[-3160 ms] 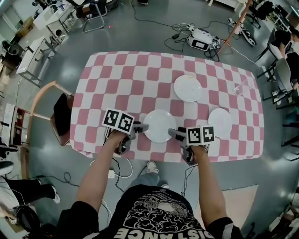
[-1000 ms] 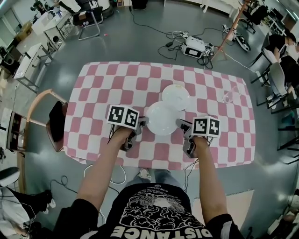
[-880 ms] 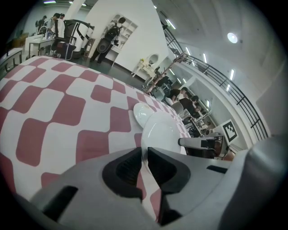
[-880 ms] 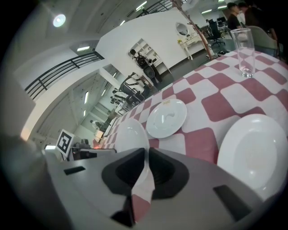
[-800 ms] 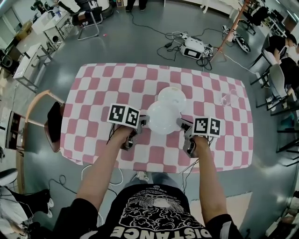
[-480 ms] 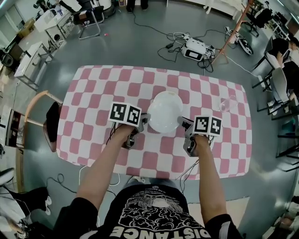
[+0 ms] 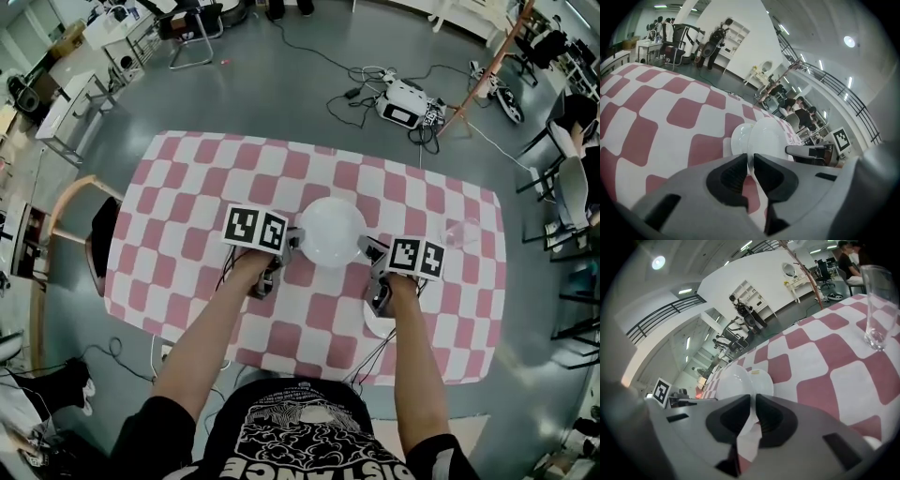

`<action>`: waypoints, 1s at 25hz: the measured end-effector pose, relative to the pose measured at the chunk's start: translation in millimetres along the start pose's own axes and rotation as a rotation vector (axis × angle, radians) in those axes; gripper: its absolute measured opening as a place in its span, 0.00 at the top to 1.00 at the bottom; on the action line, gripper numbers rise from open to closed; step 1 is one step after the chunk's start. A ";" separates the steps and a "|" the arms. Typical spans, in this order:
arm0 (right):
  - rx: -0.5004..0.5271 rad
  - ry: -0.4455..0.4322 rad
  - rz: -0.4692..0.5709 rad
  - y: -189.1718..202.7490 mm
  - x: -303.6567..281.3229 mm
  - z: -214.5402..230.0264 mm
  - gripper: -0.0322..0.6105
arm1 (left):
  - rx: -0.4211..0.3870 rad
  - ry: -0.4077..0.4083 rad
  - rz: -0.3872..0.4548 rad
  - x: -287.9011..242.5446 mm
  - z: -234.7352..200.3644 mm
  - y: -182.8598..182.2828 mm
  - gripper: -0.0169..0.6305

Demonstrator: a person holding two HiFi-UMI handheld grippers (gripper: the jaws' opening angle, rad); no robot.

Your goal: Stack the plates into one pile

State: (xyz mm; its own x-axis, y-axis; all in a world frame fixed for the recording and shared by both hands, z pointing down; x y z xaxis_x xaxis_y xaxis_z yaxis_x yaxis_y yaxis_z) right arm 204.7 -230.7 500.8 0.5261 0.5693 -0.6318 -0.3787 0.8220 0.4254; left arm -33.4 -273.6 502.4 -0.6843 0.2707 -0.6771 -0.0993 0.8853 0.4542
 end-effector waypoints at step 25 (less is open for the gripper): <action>-0.029 -0.003 0.020 -11.5 -35.9 25.0 0.83 | 0.064 -0.032 -0.042 -37.4 -24.3 -10.3 0.89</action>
State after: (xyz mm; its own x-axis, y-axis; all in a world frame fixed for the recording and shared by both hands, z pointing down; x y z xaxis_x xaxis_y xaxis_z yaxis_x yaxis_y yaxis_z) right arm 209.2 -260.2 534.8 0.5206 0.5857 -0.6212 -0.4109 0.8097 0.4190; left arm -24.3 -302.1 537.2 -0.6572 0.2438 -0.7132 -0.0805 0.9181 0.3881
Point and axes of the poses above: the fingertips, and each gripper's own axes: x backward along the fingers, z to its right, y out of its underside, the point moved 8 cm from there along x, backward along the fingers, and after that the axes turned 1 degree about -x, right-handed, at the moved point
